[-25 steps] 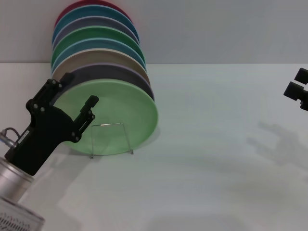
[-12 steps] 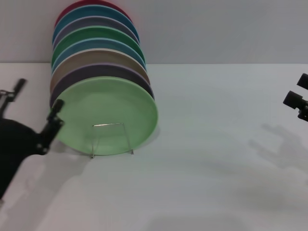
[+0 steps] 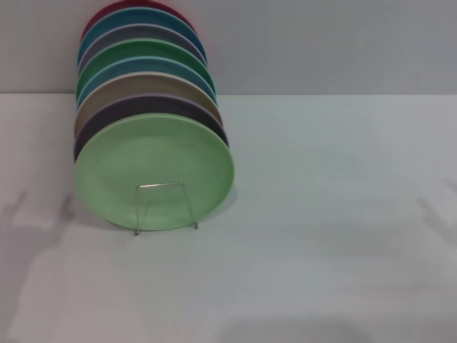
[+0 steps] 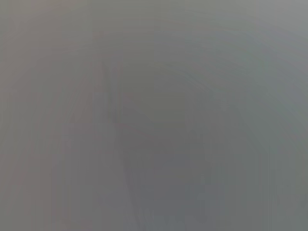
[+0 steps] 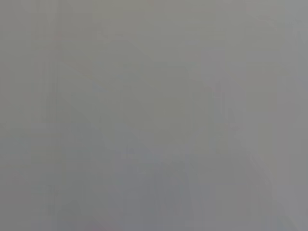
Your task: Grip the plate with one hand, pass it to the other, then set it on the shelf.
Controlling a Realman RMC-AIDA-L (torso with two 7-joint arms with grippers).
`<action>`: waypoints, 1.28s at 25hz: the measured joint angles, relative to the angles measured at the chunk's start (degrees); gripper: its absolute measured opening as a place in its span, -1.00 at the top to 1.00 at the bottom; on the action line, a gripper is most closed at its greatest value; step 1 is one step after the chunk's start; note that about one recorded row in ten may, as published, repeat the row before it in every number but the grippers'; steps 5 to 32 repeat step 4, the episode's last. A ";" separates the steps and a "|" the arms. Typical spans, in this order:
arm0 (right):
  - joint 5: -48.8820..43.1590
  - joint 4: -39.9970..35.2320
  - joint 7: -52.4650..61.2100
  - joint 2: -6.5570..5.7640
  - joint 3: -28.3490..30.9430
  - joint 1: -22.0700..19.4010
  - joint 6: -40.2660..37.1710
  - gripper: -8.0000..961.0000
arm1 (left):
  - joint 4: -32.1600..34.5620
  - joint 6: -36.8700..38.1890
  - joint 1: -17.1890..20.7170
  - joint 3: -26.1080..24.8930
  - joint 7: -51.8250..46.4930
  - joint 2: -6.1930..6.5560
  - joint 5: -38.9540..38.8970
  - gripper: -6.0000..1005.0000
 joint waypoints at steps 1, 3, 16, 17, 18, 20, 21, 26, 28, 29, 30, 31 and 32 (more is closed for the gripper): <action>3.03 -2.60 -2.20 0.05 -0.04 0.05 0.06 -0.58 | 0.09 -0.67 0.01 -0.24 -1.19 -0.02 -1.06 -0.60; 6.80 -5.48 -4.41 0.05 -0.20 0.06 0.65 -0.58 | 0.25 -1.00 0.02 -0.17 -1.58 -0.02 -1.82 -0.60; 6.80 -5.48 -4.41 0.05 -0.20 0.06 0.65 -0.58 | 0.55 -1.60 0.06 0.04 -2.03 -0.01 -2.78 -0.60; 6.80 -5.48 -4.41 0.05 -0.20 0.06 0.65 -0.58 | 0.55 -1.60 0.06 0.04 -2.03 -0.01 -2.78 -0.60; 6.80 -5.48 -4.41 0.05 -0.20 0.06 0.65 -0.58 | 0.55 -1.60 0.06 0.04 -2.03 -0.01 -2.78 -0.60; 6.80 -5.48 -4.41 0.05 -0.20 0.06 0.65 -0.58 | 0.55 -1.60 0.06 0.04 -2.03 -0.01 -2.78 -0.60; 6.80 -5.48 -4.41 0.05 -0.20 0.06 0.65 -0.58 | 0.55 -1.60 0.06 0.04 -2.03 -0.01 -2.78 -0.60; 6.80 -5.48 -4.41 0.05 -0.20 0.06 0.65 -0.58 | 0.55 -1.60 0.06 0.04 -2.03 -0.01 -2.78 -0.60; 6.80 -5.48 -4.41 0.05 -0.20 0.06 0.65 -0.58 | 0.55 -1.60 0.06 0.04 -2.03 -0.01 -2.78 -0.60; 6.80 -5.48 -4.41 0.05 -0.20 0.06 0.65 -0.58 | 0.55 -1.60 0.06 0.04 -2.03 -0.01 -2.78 -0.60; 6.80 -5.48 -4.41 0.05 -0.20 0.06 0.65 -0.58 | 0.55 -1.60 0.06 0.04 -2.03 -0.01 -2.78 -0.60; 6.80 -5.48 -4.41 0.05 -0.20 0.06 0.65 -0.58 | 0.55 -1.60 0.06 0.04 -2.03 -0.01 -2.78 -0.60; 6.80 -5.48 -4.41 0.05 -0.20 0.06 0.65 -0.58 | 0.55 -1.60 0.06 0.04 -2.03 -0.01 -2.78 -0.60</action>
